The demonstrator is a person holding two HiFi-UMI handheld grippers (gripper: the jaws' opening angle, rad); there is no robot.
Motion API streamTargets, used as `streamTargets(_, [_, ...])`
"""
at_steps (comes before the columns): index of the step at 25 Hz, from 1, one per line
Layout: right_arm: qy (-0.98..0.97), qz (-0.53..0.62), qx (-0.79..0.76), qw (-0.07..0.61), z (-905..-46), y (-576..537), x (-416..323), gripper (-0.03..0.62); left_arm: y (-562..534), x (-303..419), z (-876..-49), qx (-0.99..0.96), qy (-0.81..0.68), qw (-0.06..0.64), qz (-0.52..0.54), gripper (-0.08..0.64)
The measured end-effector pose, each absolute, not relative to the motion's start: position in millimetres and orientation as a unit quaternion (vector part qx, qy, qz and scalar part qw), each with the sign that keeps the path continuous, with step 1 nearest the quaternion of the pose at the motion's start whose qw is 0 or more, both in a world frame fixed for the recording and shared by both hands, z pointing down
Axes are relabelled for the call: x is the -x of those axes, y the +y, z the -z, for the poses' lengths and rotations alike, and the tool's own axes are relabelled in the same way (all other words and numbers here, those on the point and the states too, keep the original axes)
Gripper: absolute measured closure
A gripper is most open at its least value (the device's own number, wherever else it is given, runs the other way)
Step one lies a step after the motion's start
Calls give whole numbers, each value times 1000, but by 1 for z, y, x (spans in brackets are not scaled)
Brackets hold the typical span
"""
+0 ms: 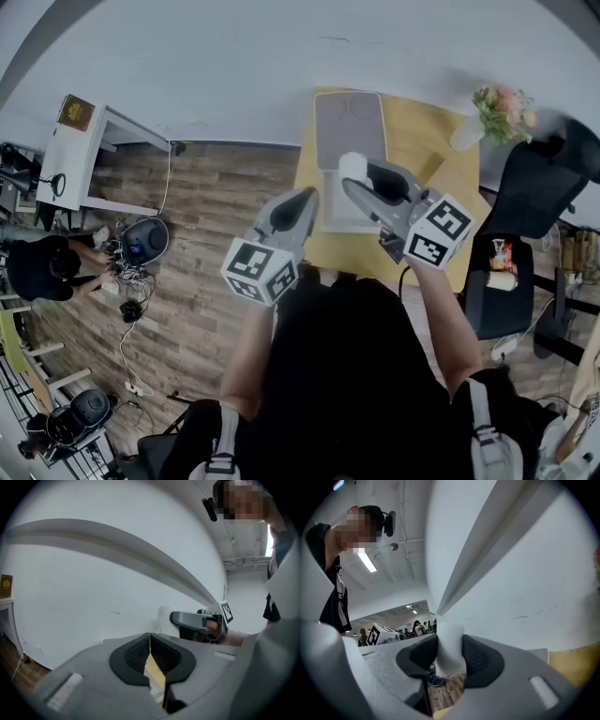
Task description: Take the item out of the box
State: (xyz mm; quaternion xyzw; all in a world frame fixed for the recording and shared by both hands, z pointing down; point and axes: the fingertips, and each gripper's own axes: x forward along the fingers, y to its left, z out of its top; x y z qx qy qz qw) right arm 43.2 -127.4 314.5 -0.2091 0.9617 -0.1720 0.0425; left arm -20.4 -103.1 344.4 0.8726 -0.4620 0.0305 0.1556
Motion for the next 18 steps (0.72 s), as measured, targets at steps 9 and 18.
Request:
streamTargets(9, [961,174,211,37,-318,-126,-46,428,-104,18,-344,-873,-462,157,-26,549])
streamTargets(18, [961,175,214,31,-324,-123,-48,428,-103,19,-346,-872,-462,160,-26,549])
